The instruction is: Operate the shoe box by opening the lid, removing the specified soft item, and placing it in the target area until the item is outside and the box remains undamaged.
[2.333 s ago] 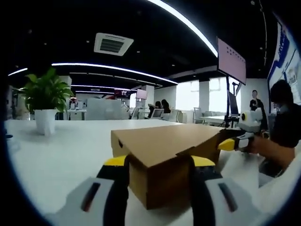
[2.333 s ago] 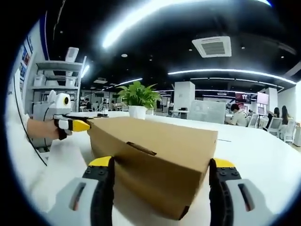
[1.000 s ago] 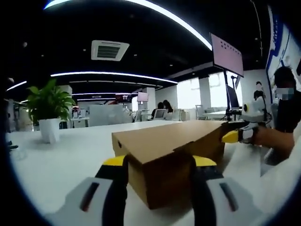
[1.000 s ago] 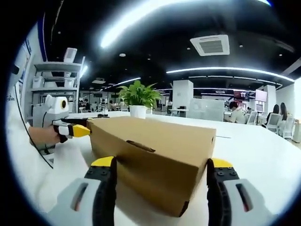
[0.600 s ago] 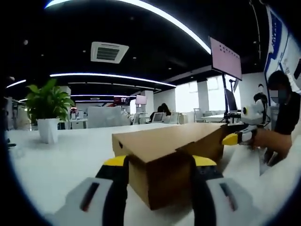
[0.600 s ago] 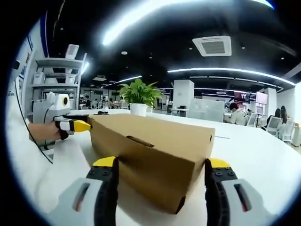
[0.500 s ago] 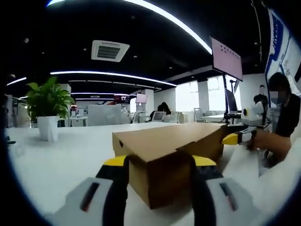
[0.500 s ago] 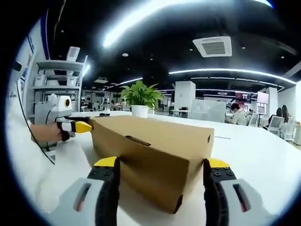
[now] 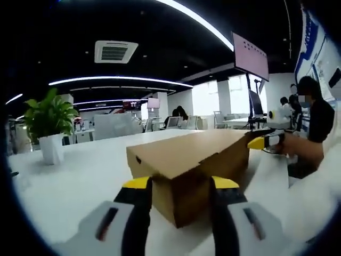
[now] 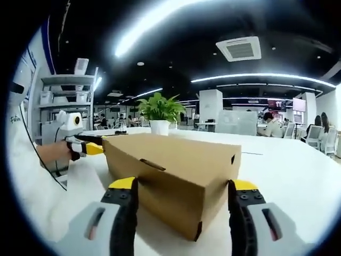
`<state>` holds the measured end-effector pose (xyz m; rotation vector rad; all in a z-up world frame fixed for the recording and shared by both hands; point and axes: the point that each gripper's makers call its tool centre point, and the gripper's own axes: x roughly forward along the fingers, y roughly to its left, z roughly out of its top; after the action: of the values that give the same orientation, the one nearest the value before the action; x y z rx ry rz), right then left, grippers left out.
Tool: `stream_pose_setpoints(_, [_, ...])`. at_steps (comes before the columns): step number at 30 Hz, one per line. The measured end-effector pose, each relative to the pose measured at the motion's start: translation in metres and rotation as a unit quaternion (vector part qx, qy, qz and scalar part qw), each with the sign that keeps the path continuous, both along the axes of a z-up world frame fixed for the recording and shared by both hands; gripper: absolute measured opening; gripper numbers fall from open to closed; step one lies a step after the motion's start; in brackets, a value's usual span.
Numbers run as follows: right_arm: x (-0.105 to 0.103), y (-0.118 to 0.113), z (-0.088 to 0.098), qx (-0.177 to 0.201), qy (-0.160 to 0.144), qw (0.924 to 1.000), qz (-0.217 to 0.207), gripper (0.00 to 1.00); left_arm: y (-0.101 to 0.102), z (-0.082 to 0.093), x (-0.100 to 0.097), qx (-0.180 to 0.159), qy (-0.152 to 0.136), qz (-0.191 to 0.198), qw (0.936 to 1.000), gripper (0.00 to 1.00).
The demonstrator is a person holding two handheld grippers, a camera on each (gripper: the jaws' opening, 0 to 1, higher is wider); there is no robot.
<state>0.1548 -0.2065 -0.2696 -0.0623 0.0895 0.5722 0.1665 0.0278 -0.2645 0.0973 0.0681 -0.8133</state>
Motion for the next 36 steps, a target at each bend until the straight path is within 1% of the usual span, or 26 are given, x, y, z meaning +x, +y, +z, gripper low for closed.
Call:
stream_pose_setpoints(2, [-0.004, 0.000, 0.003, -0.012, -0.004, 0.9999, 0.003, 0.65, 0.001, 0.004, -0.003, 0.003, -0.004, -0.008, 1.0000, 0.41])
stream_pose_setpoints(4, [-0.010, 0.001, 0.008, -0.025, -0.016, 0.9994, 0.019, 0.66, 0.003, 0.009, -0.006, 0.000, -0.006, -0.016, 0.9999, 0.43])
stream_pose_setpoints(6, [-0.018, 0.006, 0.012, -0.053, -0.045, 0.9966, 0.046, 0.69, 0.006, 0.012, -0.009, 0.002, -0.009, -0.022, 0.9997, 0.45])
stream_pose_setpoints(7, [-0.019, 0.006, 0.013, -0.059, -0.050, 0.9959, 0.048, 0.70, 0.008, 0.013, -0.010, 0.004, -0.012, -0.022, 0.9997, 0.46])
stream_pose_setpoints(8, [-0.021, 0.006, 0.013, -0.069, -0.056, 0.9948, 0.050, 0.71, 0.011, 0.016, -0.011, 0.006, -0.024, -0.025, 0.9994, 0.47])
stream_pose_setpoints(10, [-0.025, 0.010, 0.021, -0.068, -0.075, 0.9929, 0.062, 0.71, 0.013, 0.021, -0.013, -0.015, -0.022, -0.028, 0.9993, 0.51])
stream_pose_setpoints(11, [-0.027, 0.010, 0.023, -0.065, -0.078, 0.9926, 0.067, 0.71, 0.014, 0.024, -0.015, -0.024, -0.019, -0.034, 0.9989, 0.53])
stream_pose_setpoints(12, [-0.027, 0.010, 0.024, -0.064, -0.079, 0.9925, 0.068, 0.71, 0.015, 0.024, -0.016, -0.024, -0.020, -0.035, 0.9989, 0.54])
stream_pose_setpoints(14, [-0.029, 0.009, 0.033, -0.068, -0.089, 0.9913, 0.069, 0.70, 0.012, 0.022, -0.020, -0.006, -0.021, -0.043, 0.9988, 0.54])
stream_pose_setpoints(15, [-0.029, 0.008, 0.035, -0.073, -0.091, 0.9908, 0.068, 0.70, 0.011, 0.023, -0.021, -0.007, -0.018, -0.044, 0.9988, 0.54])
stream_pose_setpoints(17, [-0.031, 0.007, 0.038, -0.093, -0.098, 0.9885, 0.069, 0.67, 0.003, 0.024, -0.031, -0.012, -0.016, -0.070, 0.9973, 0.56])
stream_pose_setpoints(18, [-0.034, 0.009, 0.039, -0.104, -0.102, 0.9861, 0.080, 0.67, 0.000, 0.021, -0.036, 0.017, -0.023, -0.083, 0.9961, 0.57])
stream_pose_setpoints(19, [-0.036, 0.010, 0.040, -0.109, -0.103, 0.9850, 0.086, 0.66, -0.002, 0.022, -0.038, 0.044, -0.046, -0.087, 0.9942, 0.59])
stream_pose_setpoints(21, [-0.038, 0.010, 0.040, -0.120, -0.101, 0.9834, 0.092, 0.65, -0.004, 0.029, -0.040, 0.068, -0.086, -0.086, 0.9903, 0.60])
stream_pose_setpoints(22, [-0.041, 0.010, 0.040, -0.131, -0.104, 0.9809, 0.098, 0.64, -0.007, 0.034, -0.045, 0.078, -0.107, -0.094, 0.9868, 0.60])
stream_pose_setpoints(23, [-0.042, 0.011, 0.043, -0.147, -0.118, 0.9767, 0.103, 0.64, -0.010, 0.041, -0.048, 0.081, -0.138, -0.097, 0.9824, 0.62])
stream_pose_setpoints(24, [-0.044, 0.012, 0.045, -0.151, -0.126, 0.9748, 0.105, 0.63, -0.010, 0.045, -0.049, 0.084, -0.151, -0.094, 0.9806, 0.62])
stream_pose_setpoints(25, [-0.047, 0.014, 0.048, -0.161, -0.143, 0.9699, 0.114, 0.62, -0.010, 0.045, -0.051, 0.102, -0.158, -0.094, 0.9776, 0.61])
stream_pose_setpoints(26, [-0.048, 0.015, 0.051, -0.168, -0.154, 0.9663, 0.120, 0.61, -0.010, 0.048, -0.050, 0.110, -0.174, -0.090, 0.9743, 0.61])
stream_pose_setpoints(27, [-0.050, 0.015, 0.055, -0.163, -0.159, 0.9660, 0.121, 0.60, -0.010, 0.052, -0.051, 0.119, -0.193, -0.090, 0.9698, 0.61])
stream_pose_setpoints(28, [-0.051, 0.016, 0.058, -0.162, -0.165, 0.9649, 0.125, 0.59, -0.011, 0.053, -0.052, 0.124, -0.199, -0.096, 0.9674, 0.59])
stream_pose_setpoints(29, [-0.053, 0.015, 0.062, -0.160, -0.172, 0.9634, 0.129, 0.59, -0.013, 0.056, -0.055, 0.138, -0.217, -0.103, 0.9608, 0.58])
stream_pose_setpoints(31, [-0.054, 0.013, 0.065, -0.158, -0.177, 0.9627, 0.130, 0.60, -0.009, 0.063, -0.054, 0.138, -0.223, -0.092, 0.9606, 0.58])
stream_pose_setpoints(34, [-0.052, 0.009, 0.065, -0.156, -0.178, 0.9636, 0.125, 0.62, 0.001, 0.071, -0.049, 0.150, -0.240, -0.066, 0.9569, 0.58])
stream_pose_setpoints(35, [-0.052, 0.008, 0.065, -0.169, -0.186, 0.9602, 0.122, 0.62, 0.002, 0.073, -0.049, 0.155, -0.247, -0.066, 0.9544, 0.56])
stream_pose_setpoints(36, [-0.052, 0.007, 0.066, -0.178, -0.195, 0.9571, 0.120, 0.62, 0.003, 0.076, -0.049, 0.166, -0.263, -0.064, 0.9482, 0.54])
